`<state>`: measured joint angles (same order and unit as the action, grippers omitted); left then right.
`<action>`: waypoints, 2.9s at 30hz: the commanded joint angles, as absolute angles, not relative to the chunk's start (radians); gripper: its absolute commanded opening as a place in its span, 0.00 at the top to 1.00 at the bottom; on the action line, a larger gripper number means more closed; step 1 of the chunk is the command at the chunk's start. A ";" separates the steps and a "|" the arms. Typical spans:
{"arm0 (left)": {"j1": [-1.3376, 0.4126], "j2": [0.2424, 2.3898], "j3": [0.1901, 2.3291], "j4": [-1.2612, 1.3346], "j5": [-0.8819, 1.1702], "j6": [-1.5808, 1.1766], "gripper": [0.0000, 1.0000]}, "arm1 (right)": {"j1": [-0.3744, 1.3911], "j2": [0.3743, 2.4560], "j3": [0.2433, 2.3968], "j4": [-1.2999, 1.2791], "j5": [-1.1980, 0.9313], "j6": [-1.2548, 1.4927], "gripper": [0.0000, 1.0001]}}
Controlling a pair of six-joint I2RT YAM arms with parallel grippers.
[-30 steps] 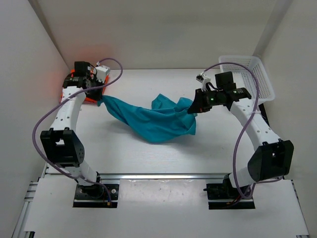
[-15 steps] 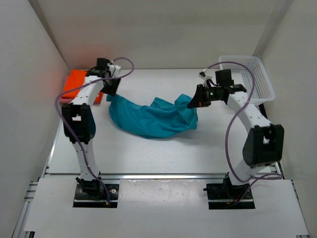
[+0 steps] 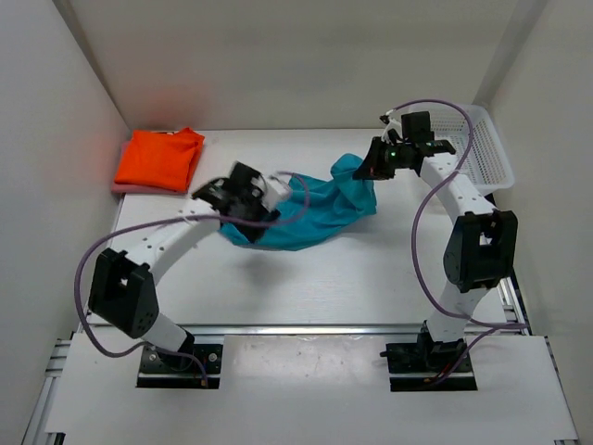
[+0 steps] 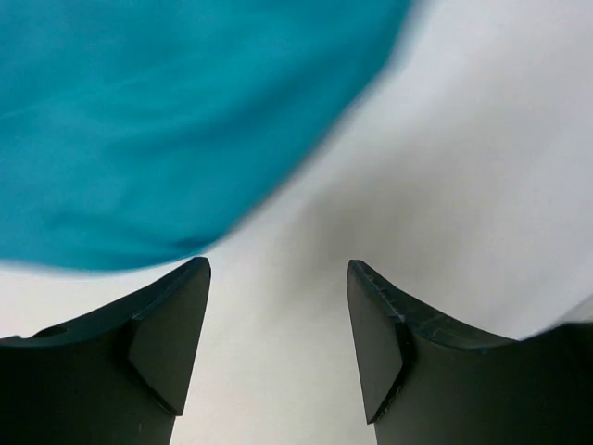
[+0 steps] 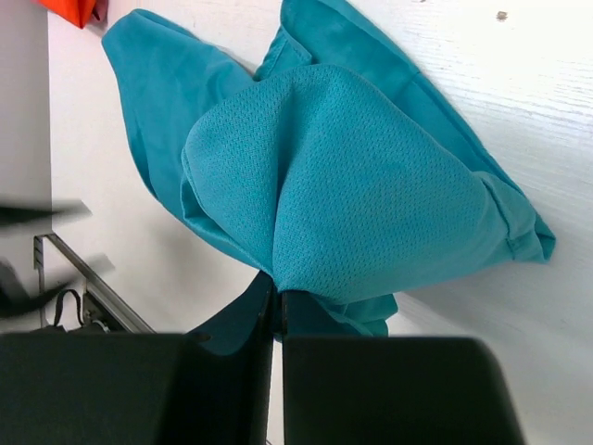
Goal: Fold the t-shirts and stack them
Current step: Flatten out the tshirt
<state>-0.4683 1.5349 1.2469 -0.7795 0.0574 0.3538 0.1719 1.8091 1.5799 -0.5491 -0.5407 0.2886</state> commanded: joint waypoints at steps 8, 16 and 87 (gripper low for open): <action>-0.623 1.698 1.156 -0.460 -0.253 0.360 0.24 | 0.202 1.730 1.484 -0.459 -0.561 0.337 1.00; -0.618 1.851 1.161 -0.462 -0.258 0.410 0.51 | 0.176 1.617 1.327 -0.394 -0.566 0.377 1.00; -0.416 1.703 1.124 -0.666 -0.014 0.319 0.47 | 0.086 1.580 1.111 -0.325 -0.683 0.419 1.00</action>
